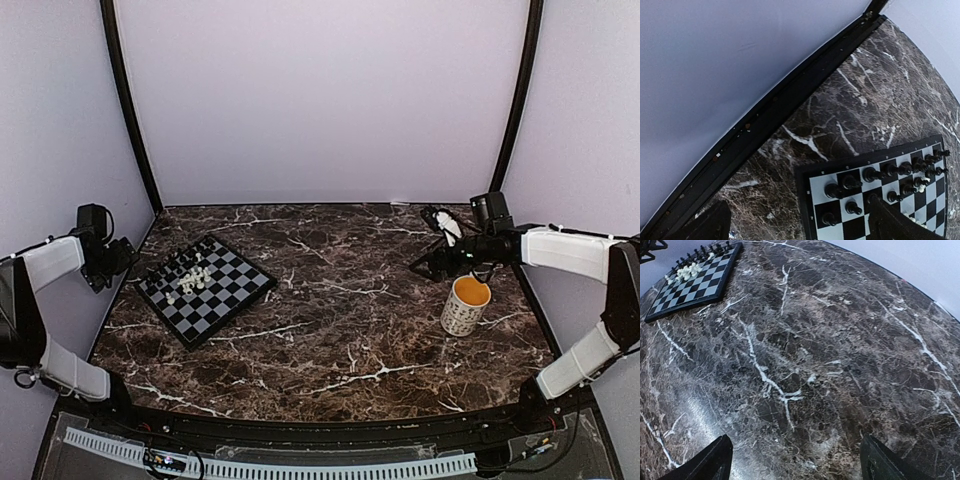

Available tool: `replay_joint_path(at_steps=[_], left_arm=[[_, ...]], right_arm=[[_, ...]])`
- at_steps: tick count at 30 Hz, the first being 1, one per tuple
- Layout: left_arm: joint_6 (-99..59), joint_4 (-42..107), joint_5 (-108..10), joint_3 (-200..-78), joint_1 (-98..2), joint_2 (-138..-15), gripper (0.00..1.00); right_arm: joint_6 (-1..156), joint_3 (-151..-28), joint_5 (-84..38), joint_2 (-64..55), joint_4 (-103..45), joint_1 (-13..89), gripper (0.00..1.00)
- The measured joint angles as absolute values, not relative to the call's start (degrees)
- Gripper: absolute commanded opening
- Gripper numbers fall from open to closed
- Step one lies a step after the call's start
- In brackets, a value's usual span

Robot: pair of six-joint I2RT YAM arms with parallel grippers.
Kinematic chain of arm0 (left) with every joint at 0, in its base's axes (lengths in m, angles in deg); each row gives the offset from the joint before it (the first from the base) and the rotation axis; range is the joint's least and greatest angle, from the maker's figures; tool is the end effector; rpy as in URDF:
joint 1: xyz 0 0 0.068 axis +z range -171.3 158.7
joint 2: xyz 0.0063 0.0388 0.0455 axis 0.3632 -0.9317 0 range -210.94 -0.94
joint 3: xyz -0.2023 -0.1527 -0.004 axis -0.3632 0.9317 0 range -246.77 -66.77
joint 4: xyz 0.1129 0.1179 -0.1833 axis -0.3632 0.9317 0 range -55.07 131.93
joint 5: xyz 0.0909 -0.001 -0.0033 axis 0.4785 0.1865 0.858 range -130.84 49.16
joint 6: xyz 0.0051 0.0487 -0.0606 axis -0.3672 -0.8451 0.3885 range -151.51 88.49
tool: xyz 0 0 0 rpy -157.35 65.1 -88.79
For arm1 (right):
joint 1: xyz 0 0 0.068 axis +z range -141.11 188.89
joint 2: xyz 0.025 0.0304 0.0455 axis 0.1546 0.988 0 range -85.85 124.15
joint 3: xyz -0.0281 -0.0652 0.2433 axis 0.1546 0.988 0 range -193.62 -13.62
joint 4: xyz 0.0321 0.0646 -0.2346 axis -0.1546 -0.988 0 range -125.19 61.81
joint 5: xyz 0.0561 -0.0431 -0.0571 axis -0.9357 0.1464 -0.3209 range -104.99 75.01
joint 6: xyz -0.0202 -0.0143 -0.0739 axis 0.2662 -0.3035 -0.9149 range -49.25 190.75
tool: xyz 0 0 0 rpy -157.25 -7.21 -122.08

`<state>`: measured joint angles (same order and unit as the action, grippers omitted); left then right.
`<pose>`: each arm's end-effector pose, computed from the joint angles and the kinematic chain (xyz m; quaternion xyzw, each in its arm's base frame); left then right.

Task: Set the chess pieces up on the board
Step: Position the chessboard at the center of the board.

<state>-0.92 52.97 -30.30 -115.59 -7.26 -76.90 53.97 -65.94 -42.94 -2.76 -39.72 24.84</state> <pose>0.2776 0.0819 0.2007 -0.3819 0.8384 0.0294 0.3879 0.2946 0.1166 0.2013 -0.3437 0.8241 0.2180 0.3939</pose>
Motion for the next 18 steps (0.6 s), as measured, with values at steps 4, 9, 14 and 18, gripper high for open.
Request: replay_joint_path(at_steps=[4,9,14,18], left_arm=[[1.31,52.25,-35.89,-114.80,-1.44,-79.79,0.89],[3.23,50.37,-43.24,-114.11,3.52,-83.59,0.76],[4.35,47.99,-48.94,-113.97,4.59,-86.50,0.60],[5.35,46.61,-52.39,-114.43,4.85,-90.76,0.49]], right_arm=[[52.34,-64.34,-45.54,-2.76,-39.32,25.19,0.89],[50.72,-64.23,-47.85,-2.67,-38.08,25.36,0.89],[49.69,-64.23,-48.93,-1.91,-37.57,25.38,0.87],[48.69,-64.23,-49.60,-1.25,-37.64,25.38,0.87]])
